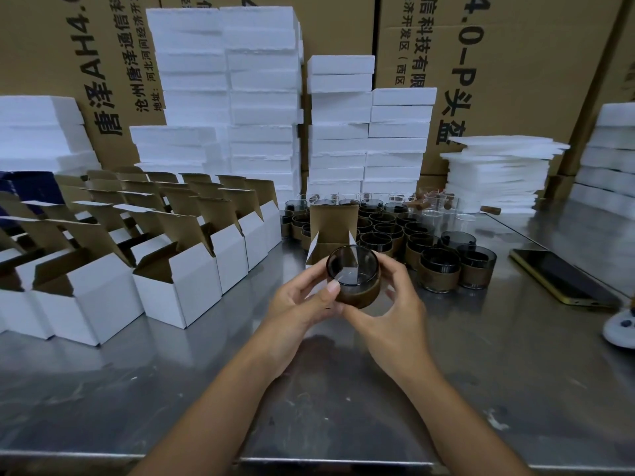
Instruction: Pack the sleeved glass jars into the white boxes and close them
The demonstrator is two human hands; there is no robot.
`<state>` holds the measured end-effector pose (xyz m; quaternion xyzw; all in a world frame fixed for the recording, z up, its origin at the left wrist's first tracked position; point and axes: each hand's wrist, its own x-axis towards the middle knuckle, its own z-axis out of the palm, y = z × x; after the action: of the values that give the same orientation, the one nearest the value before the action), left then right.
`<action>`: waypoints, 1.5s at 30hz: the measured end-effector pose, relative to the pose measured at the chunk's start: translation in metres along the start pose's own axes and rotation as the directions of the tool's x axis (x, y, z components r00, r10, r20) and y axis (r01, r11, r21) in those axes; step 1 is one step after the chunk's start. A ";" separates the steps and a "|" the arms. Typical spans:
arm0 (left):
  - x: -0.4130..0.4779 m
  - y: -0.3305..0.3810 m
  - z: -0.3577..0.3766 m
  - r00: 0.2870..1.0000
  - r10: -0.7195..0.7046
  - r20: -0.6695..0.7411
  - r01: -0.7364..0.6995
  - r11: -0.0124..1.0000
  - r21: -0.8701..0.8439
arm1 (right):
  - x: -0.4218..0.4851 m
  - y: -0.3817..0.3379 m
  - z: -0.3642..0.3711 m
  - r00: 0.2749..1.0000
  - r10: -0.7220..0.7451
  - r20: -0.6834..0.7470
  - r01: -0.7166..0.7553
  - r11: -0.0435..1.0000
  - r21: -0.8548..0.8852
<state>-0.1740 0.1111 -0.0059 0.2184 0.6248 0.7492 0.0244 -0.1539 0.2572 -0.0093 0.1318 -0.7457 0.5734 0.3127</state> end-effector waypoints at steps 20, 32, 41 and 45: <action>-0.002 0.000 0.001 0.997 0.037 -0.074 -0.034 0.998 0.048 | 0.002 0.010 0.002 0.998 0.059 0.005 -0.059 0.998 0.023; -0.002 0.002 0.004 0.997 -0.033 -0.076 0.037 0.998 0.051 | 0.009 -0.003 -0.004 0.870 0.477 0.122 -0.489 0.807 0.332; -0.003 0.003 0.005 0.998 -0.028 -0.064 0.032 0.998 0.059 | 0.013 -0.003 -0.005 0.780 0.580 0.234 -0.621 0.673 0.402; -0.002 0.002 0.004 0.998 -0.009 -0.066 0.014 0.996 0.086 | 0.011 -0.003 -0.003 0.830 0.528 0.182 -0.551 0.720 0.422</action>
<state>-0.1700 0.1136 -0.0042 0.1908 0.6584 0.7281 -0.0012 -0.1594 0.2611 0.0003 -0.0075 -0.6025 0.7947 0.0741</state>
